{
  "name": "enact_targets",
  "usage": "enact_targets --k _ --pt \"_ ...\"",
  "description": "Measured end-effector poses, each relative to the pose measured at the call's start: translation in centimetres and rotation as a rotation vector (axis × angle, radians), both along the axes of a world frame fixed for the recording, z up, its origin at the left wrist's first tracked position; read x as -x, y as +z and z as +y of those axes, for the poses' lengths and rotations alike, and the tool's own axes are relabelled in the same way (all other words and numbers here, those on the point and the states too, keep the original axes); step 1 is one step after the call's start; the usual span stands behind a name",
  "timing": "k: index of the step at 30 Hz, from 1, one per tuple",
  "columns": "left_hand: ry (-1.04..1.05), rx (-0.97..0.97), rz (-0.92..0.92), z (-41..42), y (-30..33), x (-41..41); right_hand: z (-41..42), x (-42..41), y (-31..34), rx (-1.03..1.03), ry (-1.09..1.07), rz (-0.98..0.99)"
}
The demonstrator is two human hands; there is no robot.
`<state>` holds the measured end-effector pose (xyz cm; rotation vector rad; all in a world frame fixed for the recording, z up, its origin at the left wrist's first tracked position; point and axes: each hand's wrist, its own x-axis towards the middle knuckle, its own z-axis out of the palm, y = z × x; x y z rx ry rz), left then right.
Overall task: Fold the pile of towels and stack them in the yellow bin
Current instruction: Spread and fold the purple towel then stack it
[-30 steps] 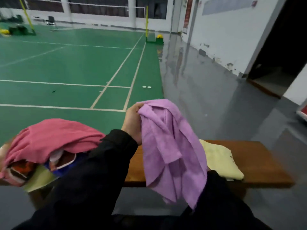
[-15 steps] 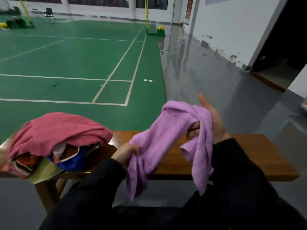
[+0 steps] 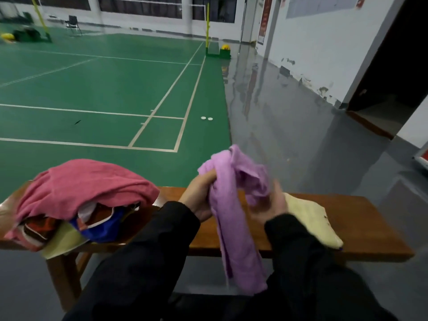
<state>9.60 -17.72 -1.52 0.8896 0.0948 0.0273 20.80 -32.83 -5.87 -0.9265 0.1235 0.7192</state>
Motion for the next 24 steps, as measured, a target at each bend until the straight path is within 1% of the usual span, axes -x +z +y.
enact_targets --k 1,2,3,4,5,7,8,9,10,11,12,13,14,15,16,18,19,20,21,24 --pt "0.012 0.007 0.006 0.2 0.2 -0.4 -0.3 0.7 -2.5 0.103 -0.108 0.065" --pt "0.027 0.007 0.027 0.4 0.3 -0.8 -0.5 2.0 -3.9 0.080 -0.112 0.192" --pt "0.039 -0.015 0.068 0.6 0.2 -1.1 -0.5 3.4 -5.5 0.109 -0.108 0.244" --pt "0.042 -0.043 0.105 0.7 0.1 -1.4 -0.4 4.5 -6.3 0.079 -0.015 0.269" --pt "0.047 -0.066 0.138 0.7 -0.2 -1.8 -0.1 5.1 -6.0 0.081 0.066 0.260" --pt "0.064 -0.171 0.209 0.4 -0.3 -2.2 0.1 5.7 -3.1 -0.017 0.129 0.132" --pt "0.093 -0.293 0.228 0.1 0.0 -2.3 0.1 5.4 -2.0 -0.089 0.156 0.079" --pt "0.126 -0.481 0.223 -0.2 0.6 -2.1 0.4 5.1 -0.7 -0.149 0.169 0.063" --pt "0.148 -0.695 0.189 -0.3 1.2 -1.7 0.6 4.8 0.4 -0.165 0.179 0.027" --pt "0.175 -0.896 0.141 -0.2 1.7 -1.3 0.7 4.4 1.3 -0.217 0.237 -0.055" --pt "0.226 -1.056 0.104 0.3 1.9 -1.2 0.7 3.8 1.6 -0.244 0.270 -0.103" --pt "0.275 -1.153 0.087 0.9 1.9 -1.2 0.6 3.2 1.9 -0.258 0.269 -0.157" --pt "0.336 -1.186 0.089 1.7 2.0 -1.0 0.3 2.9 2.5 -0.261 0.231 -0.174" --pt "0.389 -1.115 0.101 2.5 1.9 -0.8 0.1 2.5 2.9 -0.276 0.190 -0.188" --pt "0.429 -0.963 0.115 3.2 2.0 -0.7 -0.2 2.3 3.3 -0.286 0.148 -0.191" --pt "0.416 -0.541 0.140 4.0 2.3 -0.5 -0.6 2.3 3.5 -0.326 0.130 -0.163" --pt "0.356 -0.384 0.155 4.1 2.3 -0.4 -0.6 2.5 3.5 -0.317 0.150 -0.147" --pt "0.282 -0.317 0.174 4.2 2.2 -0.4 -0.4 2.6 3.3 -0.309 0.165 -0.127" --pt "0.202 -0.333 0.217 4.3 1.9 -0.4 -0.3 2.7 3.3 -0.286 0.165 -0.110" --pt "-0.092 -0.516 0.342 3.6 -0.4 0.4 0.2 2.5 3.9 -0.204 0.145 -0.138"
